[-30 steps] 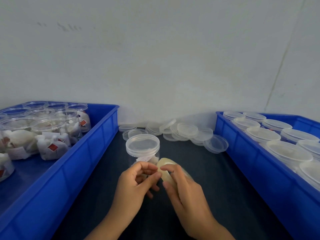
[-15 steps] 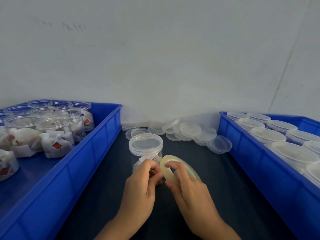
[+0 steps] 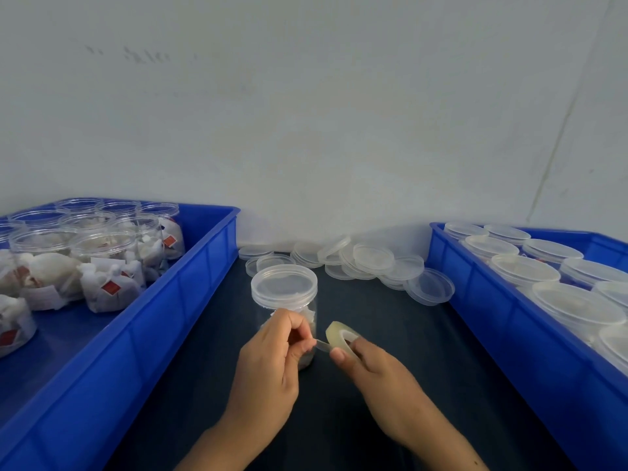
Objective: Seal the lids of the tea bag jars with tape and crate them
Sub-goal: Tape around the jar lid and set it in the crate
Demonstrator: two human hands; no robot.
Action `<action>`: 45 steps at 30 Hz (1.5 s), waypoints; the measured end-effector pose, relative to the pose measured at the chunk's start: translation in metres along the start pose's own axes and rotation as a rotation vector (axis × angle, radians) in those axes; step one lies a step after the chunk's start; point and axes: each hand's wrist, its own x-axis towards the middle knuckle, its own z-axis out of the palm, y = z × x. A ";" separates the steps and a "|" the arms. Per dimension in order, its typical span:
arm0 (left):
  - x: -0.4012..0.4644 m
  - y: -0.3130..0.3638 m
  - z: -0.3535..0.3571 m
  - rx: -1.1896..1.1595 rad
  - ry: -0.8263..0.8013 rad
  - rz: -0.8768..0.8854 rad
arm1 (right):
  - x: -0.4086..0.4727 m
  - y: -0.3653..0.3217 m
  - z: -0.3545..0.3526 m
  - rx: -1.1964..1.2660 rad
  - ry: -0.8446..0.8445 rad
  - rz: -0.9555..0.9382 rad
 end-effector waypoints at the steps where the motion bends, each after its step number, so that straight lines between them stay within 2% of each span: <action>1: 0.000 0.000 0.001 0.003 0.007 0.002 | 0.000 0.000 -0.001 0.019 0.014 -0.015; 5: -0.002 -0.002 0.003 -0.075 0.029 -0.066 | 0.000 0.000 -0.004 -0.030 0.089 -0.209; 7: -0.004 -0.005 0.004 -0.042 -0.022 -0.040 | 0.001 0.001 -0.001 -0.064 0.057 -0.244; 11: -0.004 -0.010 0.003 0.105 -0.124 0.066 | 0.003 0.005 0.007 0.062 -0.083 -0.067; 14: -0.003 -0.013 0.003 0.129 -0.132 0.075 | 0.005 0.005 0.007 0.194 -0.012 -0.042; 18: 0.001 -0.012 0.002 0.119 0.023 0.151 | 0.005 0.004 0.007 0.286 0.160 -0.074; 20: 0.004 -0.014 0.002 0.065 0.198 0.068 | 0.005 0.003 0.007 0.284 0.252 -0.097; 22: 0.008 -0.022 0.001 -0.050 0.306 -0.097 | 0.005 0.003 0.006 0.269 0.321 -0.119; 25: 0.013 -0.033 0.005 -0.280 0.157 -0.330 | 0.009 0.005 0.006 0.236 0.346 -0.120; 27: 0.016 -0.040 0.010 -0.379 0.056 -0.380 | 0.012 0.008 0.005 0.214 0.349 -0.112; 32: 0.019 -0.047 0.013 -0.408 0.005 -0.324 | 0.012 0.008 0.001 0.285 0.347 -0.129; 38: 0.023 -0.031 0.005 -0.670 -0.122 -0.428 | 0.008 -0.001 -0.018 0.384 0.379 -0.225; 45: 0.020 -0.014 0.012 -0.535 -0.250 -0.407 | 0.003 -0.024 -0.023 0.469 0.353 -0.349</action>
